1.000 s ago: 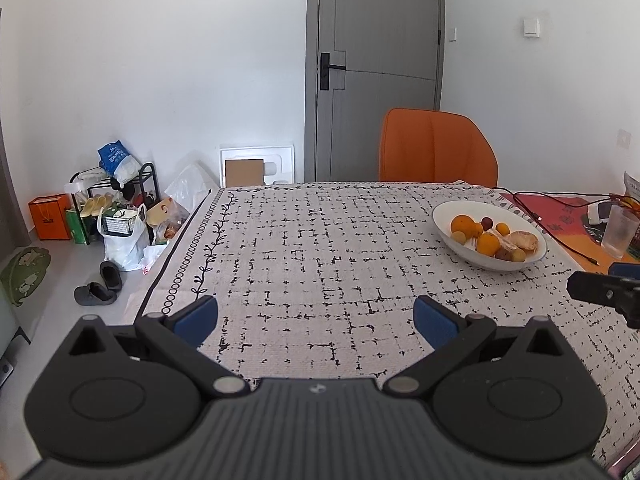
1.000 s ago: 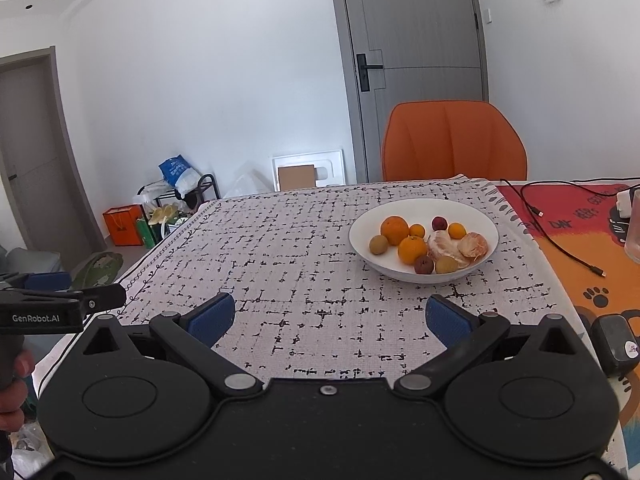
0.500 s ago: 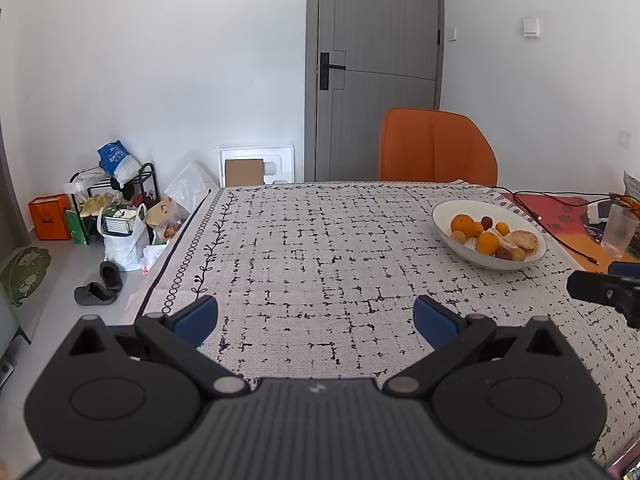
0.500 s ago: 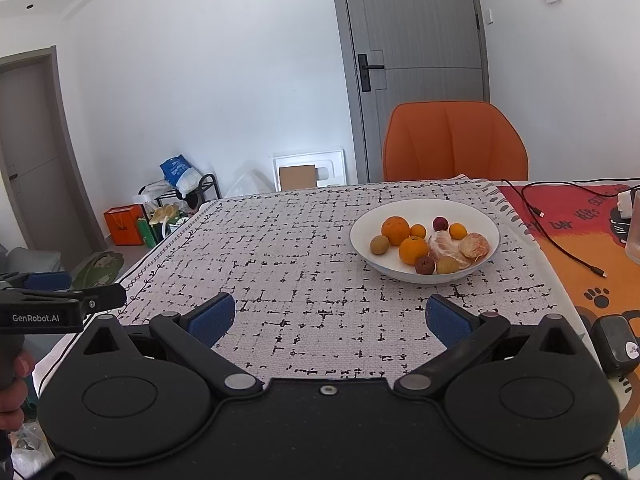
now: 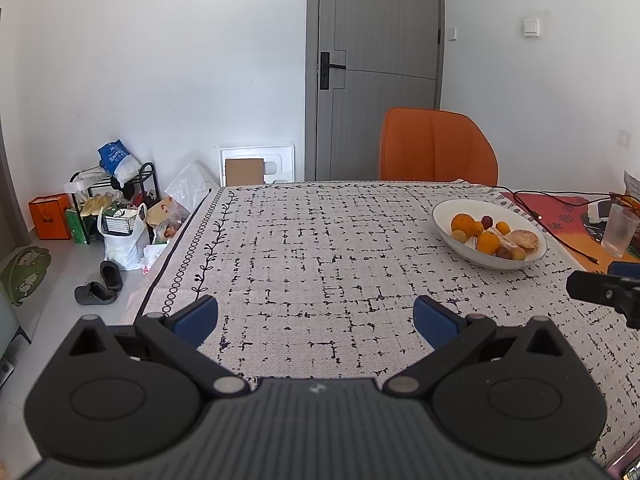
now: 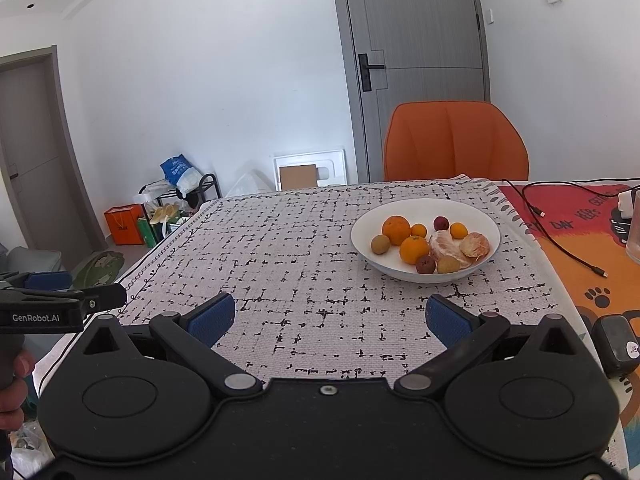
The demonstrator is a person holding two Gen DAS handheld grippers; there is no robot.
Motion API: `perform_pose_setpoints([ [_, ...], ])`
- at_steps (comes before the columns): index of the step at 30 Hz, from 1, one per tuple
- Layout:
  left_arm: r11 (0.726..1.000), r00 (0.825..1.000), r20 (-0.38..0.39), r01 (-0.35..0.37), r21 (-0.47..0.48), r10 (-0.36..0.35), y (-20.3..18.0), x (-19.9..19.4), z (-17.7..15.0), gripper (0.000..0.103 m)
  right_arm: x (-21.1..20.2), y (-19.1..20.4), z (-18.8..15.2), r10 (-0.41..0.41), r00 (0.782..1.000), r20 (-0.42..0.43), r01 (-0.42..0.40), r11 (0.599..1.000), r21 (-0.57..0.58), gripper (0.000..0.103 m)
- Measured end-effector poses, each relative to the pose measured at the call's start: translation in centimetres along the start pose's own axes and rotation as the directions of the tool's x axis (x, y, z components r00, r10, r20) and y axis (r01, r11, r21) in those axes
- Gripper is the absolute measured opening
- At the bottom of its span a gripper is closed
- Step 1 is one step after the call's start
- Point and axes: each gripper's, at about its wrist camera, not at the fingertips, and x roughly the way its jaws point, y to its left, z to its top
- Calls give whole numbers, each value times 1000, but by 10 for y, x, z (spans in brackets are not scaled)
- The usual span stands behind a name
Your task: Organize fruits
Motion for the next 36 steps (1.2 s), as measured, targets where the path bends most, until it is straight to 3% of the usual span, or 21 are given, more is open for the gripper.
perform_pose_setpoints([
  [36, 1000, 1000, -5, -4, -6, 4, 3, 0, -3, 103, 3, 1, -3, -6, 1000, -7, 6, 1000, 4, 103],
])
